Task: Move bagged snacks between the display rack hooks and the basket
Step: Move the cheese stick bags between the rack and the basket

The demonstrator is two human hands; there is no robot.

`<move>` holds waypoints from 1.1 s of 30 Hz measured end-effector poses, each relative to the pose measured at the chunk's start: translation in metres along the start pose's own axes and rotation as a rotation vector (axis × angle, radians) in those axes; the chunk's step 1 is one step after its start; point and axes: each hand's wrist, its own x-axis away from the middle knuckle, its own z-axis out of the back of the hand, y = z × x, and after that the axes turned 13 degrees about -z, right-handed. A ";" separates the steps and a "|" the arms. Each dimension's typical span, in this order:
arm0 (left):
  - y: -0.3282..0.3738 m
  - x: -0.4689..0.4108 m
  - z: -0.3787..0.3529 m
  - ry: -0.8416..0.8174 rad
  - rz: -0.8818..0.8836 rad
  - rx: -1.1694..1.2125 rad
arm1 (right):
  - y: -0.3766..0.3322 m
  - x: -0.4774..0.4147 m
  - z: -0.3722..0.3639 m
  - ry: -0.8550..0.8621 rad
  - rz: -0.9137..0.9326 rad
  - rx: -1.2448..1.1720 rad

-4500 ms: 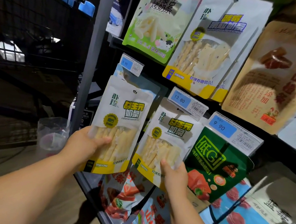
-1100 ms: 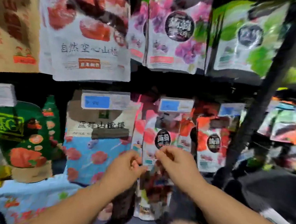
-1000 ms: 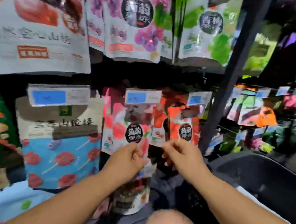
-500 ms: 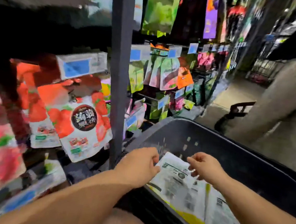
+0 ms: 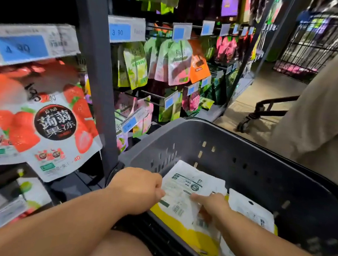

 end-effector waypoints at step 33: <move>0.053 0.006 0.007 0.345 0.044 1.526 | -0.032 0.147 0.086 -0.571 0.376 -0.612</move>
